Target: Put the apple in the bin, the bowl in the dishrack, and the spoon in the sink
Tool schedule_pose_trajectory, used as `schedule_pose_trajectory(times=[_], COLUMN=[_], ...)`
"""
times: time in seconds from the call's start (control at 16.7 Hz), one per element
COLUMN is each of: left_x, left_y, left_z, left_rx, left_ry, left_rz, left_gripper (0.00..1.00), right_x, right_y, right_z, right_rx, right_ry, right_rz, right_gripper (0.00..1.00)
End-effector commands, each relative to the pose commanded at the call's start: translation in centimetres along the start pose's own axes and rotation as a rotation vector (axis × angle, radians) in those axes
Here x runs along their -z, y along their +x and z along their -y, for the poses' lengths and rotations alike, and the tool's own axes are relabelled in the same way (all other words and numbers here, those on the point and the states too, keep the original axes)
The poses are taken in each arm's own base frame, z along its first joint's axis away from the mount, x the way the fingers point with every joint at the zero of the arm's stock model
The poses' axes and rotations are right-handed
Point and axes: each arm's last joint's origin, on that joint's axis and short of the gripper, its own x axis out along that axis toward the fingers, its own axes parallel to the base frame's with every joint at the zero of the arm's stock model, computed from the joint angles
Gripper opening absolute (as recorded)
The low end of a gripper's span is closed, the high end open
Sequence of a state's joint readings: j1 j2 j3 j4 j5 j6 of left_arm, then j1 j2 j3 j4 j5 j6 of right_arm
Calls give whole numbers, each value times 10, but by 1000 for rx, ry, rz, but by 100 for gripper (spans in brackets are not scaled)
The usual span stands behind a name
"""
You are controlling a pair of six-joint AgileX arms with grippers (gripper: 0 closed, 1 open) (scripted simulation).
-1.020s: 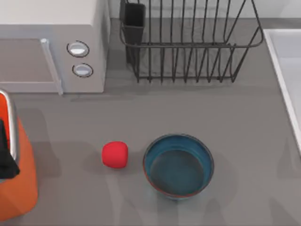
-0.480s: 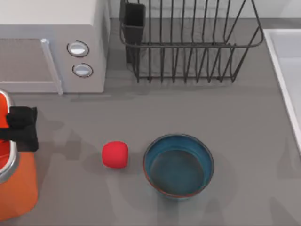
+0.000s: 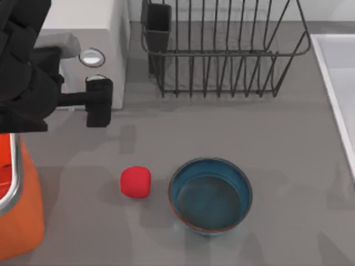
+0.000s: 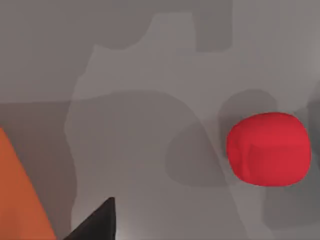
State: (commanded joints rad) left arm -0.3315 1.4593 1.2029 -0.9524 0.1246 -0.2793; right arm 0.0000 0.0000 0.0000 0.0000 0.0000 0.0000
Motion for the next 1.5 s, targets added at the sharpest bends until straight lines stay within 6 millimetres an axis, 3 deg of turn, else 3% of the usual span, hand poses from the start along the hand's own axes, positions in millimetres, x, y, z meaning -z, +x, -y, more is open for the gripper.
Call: schedule_pose_trajectory(times=[0.3,0.66,0.84,1.2,1.5], left_x=[-50,-68,-68,-69,-47], left_y=[66,137,150,150,178], left_z=[39,67,71,69,65], left_rx=[-78,-186,-208,-207,-208], left_ry=[-51,-94,-101,-105,-102], left_rz=[-368,-643,-688,-686,-688], left_gripper=[100,100,100,100,100], right_x=[0,0,0,0,0], right_y=[0,0,0,0,0], right_z=[0,0,0,0,0], right_rx=[0,0,0,0,0], right_ry=[0,0,0,0,0], right_rz=[0,0,0,0,0], right_gripper=[100,100,100,100,100])
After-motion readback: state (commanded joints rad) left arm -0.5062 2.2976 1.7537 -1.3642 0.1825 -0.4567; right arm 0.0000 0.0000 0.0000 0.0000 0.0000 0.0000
